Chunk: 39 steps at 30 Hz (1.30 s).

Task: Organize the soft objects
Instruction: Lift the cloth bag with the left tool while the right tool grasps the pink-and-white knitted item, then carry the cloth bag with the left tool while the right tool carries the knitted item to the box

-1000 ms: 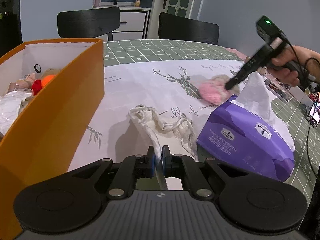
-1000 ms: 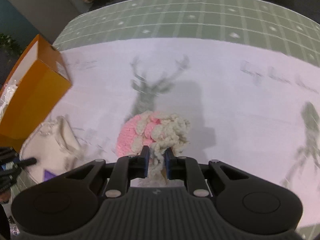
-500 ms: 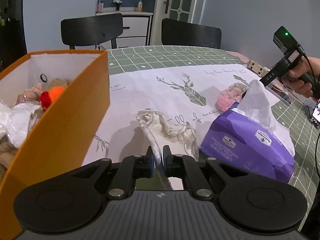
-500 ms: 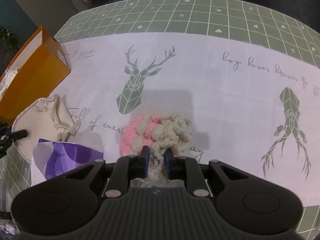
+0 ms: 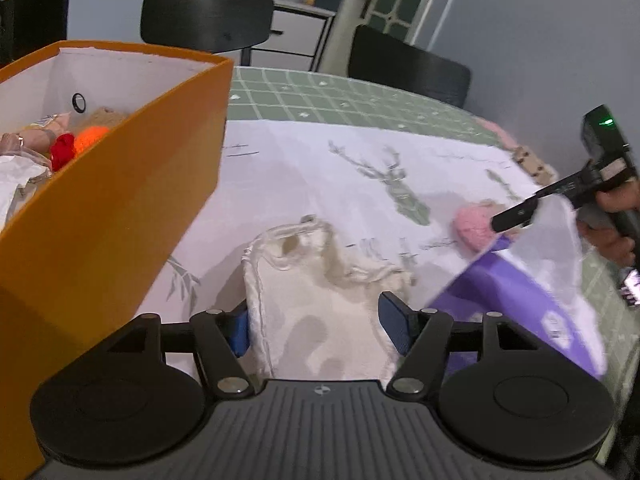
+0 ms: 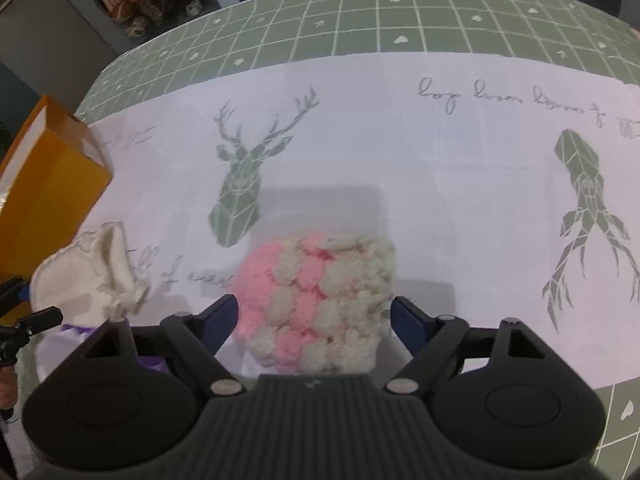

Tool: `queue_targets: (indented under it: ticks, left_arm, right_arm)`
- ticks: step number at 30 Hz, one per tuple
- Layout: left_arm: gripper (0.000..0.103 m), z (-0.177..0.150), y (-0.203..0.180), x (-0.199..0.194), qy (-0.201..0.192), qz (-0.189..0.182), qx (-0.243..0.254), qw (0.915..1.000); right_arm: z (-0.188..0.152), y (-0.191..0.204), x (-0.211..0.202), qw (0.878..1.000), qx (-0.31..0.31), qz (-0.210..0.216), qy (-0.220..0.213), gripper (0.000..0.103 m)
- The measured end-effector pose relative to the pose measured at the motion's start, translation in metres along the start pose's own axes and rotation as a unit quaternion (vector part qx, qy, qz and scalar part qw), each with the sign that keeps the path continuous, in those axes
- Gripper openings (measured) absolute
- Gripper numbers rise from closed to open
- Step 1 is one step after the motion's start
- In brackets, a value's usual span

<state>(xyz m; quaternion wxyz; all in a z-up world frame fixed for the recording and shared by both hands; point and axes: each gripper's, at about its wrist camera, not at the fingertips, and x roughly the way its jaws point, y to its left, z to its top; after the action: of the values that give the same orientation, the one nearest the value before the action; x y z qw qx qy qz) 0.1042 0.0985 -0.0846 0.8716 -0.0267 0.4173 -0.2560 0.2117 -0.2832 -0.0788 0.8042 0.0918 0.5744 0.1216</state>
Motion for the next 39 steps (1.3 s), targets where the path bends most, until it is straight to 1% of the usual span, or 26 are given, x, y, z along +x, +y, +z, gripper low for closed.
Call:
queue_targets:
  ticks: [1, 3, 4, 6, 7, 8, 9, 10, 11, 12, 14, 15, 18, 21, 30, 39]
  left_arm:
    - [0.076, 0.000, -0.001, 0.005, 0.003, 0.003, -0.001, 1.0000]
    - [0.076, 0.000, -0.003, 0.013, 0.008, -0.005, -0.007, 0.9999]
    - [0.073, 0.000, -0.004, 0.017, 0.009, -0.010, -0.010, 0.9998]
    - [0.058, 0.000, -0.007, 0.022, 0.008, -0.009, -0.011, 0.9999]
    - [0.055, 0.000, -0.010, 0.024, 0.007, -0.002, -0.008, 0.9999]
    - [0.045, 0.000, -0.012, 0.026, 0.007, 0.004, -0.004, 1.0000]
    - [0.034, 0.000, -0.014, 0.027, 0.006, 0.008, -0.002, 0.9999]
    - [0.030, 0.001, -0.015, 0.027, 0.006, 0.010, 0.000, 0.9999]
    - [0.020, 0.001, -0.016, 0.026, 0.002, 0.012, 0.003, 0.9999]
    - [0.007, 0.001, -0.017, 0.024, -0.002, 0.015, 0.005, 0.9999]
    - [0.006, 0.004, -0.019, 0.019, -0.009, 0.016, 0.009, 0.9998]
    - [0.005, 0.005, -0.020, 0.016, -0.012, 0.014, 0.010, 0.9998]
    - [0.005, 0.009, -0.026, 0.010, -0.023, 0.018, 0.027, 0.9992]
    - [0.005, 0.014, -0.034, -0.001, -0.033, 0.015, 0.043, 0.9984]
    - [0.005, 0.032, -0.052, -0.039, -0.070, 0.017, 0.071, 0.9949]
    - [0.005, 0.033, -0.059, -0.072, -0.092, 0.018, 0.079, 0.9925]
  right_arm:
    - [-0.001, -0.001, 0.002, 1.000, 0.004, 0.004, -0.002, 0.082]
    - [0.000, -0.003, 0.007, 1.000, 0.013, 0.016, -0.002, 0.085]
    - [-0.001, -0.002, 0.009, 1.000, 0.014, 0.020, -0.004, 0.085]
    - [-0.001, 0.000, 0.013, 1.000, 0.009, 0.018, -0.007, 0.087]
    - [-0.002, 0.002, 0.015, 1.000, 0.003, 0.016, -0.009, 0.087]
    - [-0.003, 0.005, 0.015, 1.000, -0.005, 0.013, -0.012, 0.086]
    - [-0.004, 0.008, 0.016, 1.000, -0.016, 0.004, -0.015, 0.081]
    - [-0.005, 0.011, 0.015, 1.000, -0.025, -0.003, -0.018, 0.078]
    - [-0.006, 0.012, 0.014, 0.999, -0.032, -0.011, -0.021, 0.071]
    - [-0.007, 0.012, 0.013, 0.999, -0.036, -0.017, -0.025, 0.062]
    - [-0.008, 0.008, 0.011, 0.999, -0.033, -0.020, -0.030, 0.055]
    - [-0.008, 0.004, 0.010, 0.999, -0.025, -0.014, -0.032, 0.052]
    - [-0.009, -0.005, 0.006, 0.999, -0.010, -0.006, -0.039, 0.047]
    - [-0.013, -0.006, -0.002, 0.999, -0.007, -0.007, -0.046, 0.044]
    - [-0.014, -0.001, -0.043, 0.997, -0.010, -0.015, -0.074, 0.044]
    - [-0.022, 0.020, -0.084, 0.995, -0.026, -0.023, -0.095, 0.044]
